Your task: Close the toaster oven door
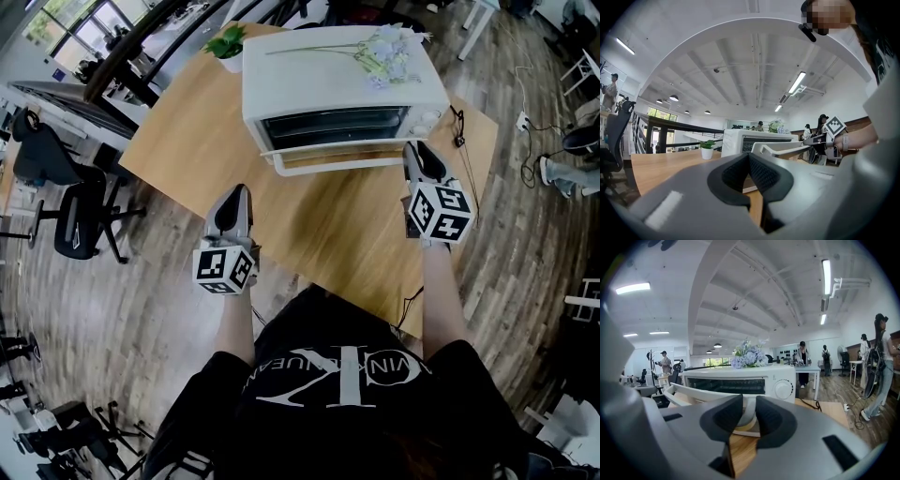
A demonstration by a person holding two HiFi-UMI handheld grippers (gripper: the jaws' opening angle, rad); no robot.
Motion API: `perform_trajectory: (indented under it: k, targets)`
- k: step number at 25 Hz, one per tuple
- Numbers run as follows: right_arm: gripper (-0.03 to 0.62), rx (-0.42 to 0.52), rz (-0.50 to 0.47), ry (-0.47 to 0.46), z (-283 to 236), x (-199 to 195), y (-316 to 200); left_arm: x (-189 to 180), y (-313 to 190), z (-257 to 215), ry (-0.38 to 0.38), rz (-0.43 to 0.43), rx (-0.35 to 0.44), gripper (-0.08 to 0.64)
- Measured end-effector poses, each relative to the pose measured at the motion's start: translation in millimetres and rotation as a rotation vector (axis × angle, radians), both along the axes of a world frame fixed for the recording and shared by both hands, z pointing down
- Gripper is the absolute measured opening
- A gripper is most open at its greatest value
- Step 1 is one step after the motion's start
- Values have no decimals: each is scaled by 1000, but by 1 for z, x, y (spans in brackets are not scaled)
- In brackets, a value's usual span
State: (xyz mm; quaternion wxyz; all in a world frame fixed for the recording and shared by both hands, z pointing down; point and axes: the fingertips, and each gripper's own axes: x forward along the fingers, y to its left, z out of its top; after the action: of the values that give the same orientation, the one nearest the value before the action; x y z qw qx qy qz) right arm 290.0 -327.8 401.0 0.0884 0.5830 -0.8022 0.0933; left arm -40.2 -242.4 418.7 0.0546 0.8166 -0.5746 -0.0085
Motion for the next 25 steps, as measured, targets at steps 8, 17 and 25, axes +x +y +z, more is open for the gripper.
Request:
perform_trajectory:
  k: [8, 17, 25]
  targets:
    - [97, 15, 6, 10, -6, -1, -15, -2, -4, -4, 12, 6, 10, 11]
    - [95, 29, 7, 4, -13, -4, -31, -4, -11, -4, 18, 11, 12, 11]
    - [95, 32, 4, -8, -19, -5, -45, -4, -15, -2, 25, 13, 8, 11]
